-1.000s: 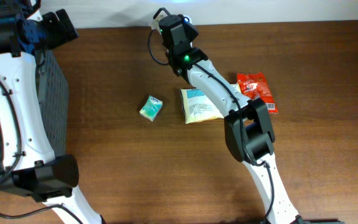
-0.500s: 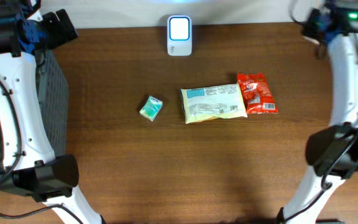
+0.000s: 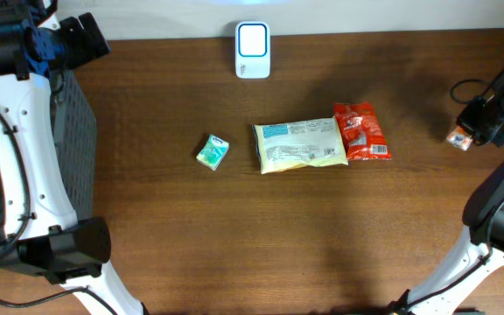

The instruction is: Scan the item barcode

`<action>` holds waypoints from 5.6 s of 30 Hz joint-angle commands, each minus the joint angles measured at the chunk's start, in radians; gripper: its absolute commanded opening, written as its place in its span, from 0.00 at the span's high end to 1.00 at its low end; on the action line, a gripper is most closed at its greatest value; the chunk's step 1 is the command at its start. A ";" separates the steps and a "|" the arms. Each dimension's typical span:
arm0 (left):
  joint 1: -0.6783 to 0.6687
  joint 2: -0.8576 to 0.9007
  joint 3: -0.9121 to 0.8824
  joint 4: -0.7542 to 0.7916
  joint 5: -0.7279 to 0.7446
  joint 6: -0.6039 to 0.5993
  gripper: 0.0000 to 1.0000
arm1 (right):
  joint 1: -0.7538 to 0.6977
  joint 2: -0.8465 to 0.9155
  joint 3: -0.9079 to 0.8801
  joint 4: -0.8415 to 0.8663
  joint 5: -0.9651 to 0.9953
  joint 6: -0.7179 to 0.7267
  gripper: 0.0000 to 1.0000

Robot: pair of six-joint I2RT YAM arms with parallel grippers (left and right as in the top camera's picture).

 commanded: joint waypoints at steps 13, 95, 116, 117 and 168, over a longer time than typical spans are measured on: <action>0.005 0.007 0.012 0.002 -0.011 0.016 0.01 | -0.069 -0.001 -0.041 0.007 0.078 0.012 0.92; 0.005 0.007 0.012 0.002 -0.011 0.016 0.01 | 1.067 0.055 -0.062 0.349 -0.432 0.323 0.22; 0.005 0.007 0.012 0.002 -0.011 0.016 0.01 | 1.153 0.172 -0.060 0.500 -0.850 -0.139 0.96; 0.005 0.007 0.012 0.002 -0.011 0.016 0.01 | 1.149 0.172 -0.060 0.512 -0.997 -0.226 0.96; 0.005 0.007 0.012 0.002 -0.011 0.016 0.01 | 0.964 0.198 0.337 0.727 0.462 -0.983 0.96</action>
